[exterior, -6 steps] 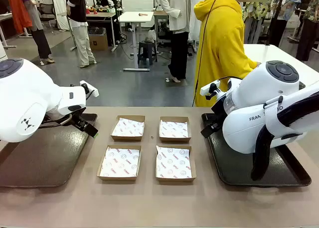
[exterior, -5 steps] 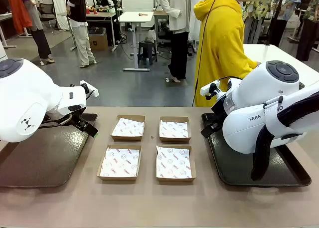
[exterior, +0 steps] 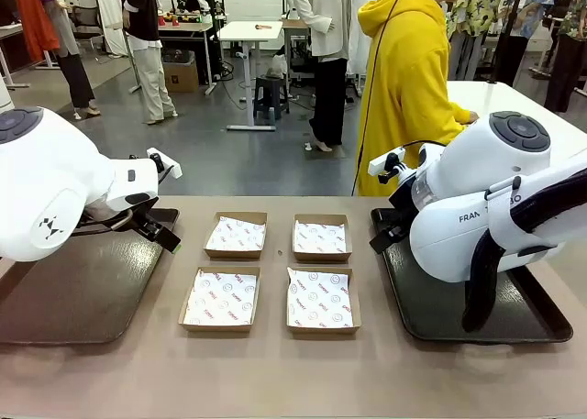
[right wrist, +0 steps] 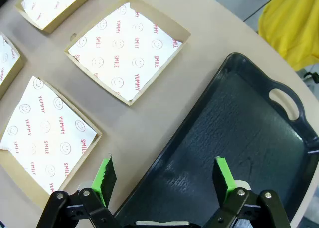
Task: Individually package the donuts and arrange them on the tray.
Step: Pick up one Paper togo box.
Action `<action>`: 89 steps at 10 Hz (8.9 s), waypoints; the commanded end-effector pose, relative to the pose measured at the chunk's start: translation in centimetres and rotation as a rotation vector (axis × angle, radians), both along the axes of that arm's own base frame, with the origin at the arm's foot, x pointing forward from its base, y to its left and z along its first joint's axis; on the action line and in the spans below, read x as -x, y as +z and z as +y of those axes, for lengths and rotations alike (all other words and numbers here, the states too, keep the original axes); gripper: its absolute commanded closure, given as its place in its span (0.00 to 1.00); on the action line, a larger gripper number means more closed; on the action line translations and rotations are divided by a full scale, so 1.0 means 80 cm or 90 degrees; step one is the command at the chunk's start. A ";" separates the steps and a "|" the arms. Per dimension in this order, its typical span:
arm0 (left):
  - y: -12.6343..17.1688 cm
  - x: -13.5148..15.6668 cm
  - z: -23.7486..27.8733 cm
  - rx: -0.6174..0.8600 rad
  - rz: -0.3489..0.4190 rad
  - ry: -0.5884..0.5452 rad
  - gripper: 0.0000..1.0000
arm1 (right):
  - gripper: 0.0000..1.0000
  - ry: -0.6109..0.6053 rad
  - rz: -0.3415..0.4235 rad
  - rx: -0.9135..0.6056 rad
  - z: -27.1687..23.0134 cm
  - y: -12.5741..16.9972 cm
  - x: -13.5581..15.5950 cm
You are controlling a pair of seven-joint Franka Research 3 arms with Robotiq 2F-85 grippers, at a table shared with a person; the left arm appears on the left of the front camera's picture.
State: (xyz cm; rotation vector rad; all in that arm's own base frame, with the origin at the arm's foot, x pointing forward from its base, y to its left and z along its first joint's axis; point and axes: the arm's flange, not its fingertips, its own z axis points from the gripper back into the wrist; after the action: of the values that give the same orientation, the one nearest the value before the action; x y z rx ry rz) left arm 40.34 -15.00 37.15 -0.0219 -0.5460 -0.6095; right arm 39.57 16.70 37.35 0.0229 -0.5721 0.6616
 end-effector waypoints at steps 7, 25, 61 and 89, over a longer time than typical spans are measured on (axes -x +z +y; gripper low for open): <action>0.012 0.042 0.016 -0.011 -0.001 -0.014 0.00 | 0.00 -0.002 0.020 0.032 -0.004 0.021 0.046; 0.161 0.091 0.164 0.748 0.301 -0.110 0.00 | 0.00 -0.071 0.327 -0.495 -0.190 0.092 0.142; 0.033 0.102 0.345 0.868 0.478 0.117 0.00 | 0.00 -0.011 0.291 -0.683 -0.336 0.103 0.168; 0.033 0.102 0.345 0.868 0.478 0.117 0.00 | 0.00 -0.271 0.340 -0.075 0.089 0.017 0.035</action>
State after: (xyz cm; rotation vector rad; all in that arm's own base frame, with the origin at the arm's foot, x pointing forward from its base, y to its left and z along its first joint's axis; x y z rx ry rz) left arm 32.23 12.52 39.67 -1.3941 -0.1165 0.0729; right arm 35.41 22.57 39.00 0.1965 -0.0927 0.2363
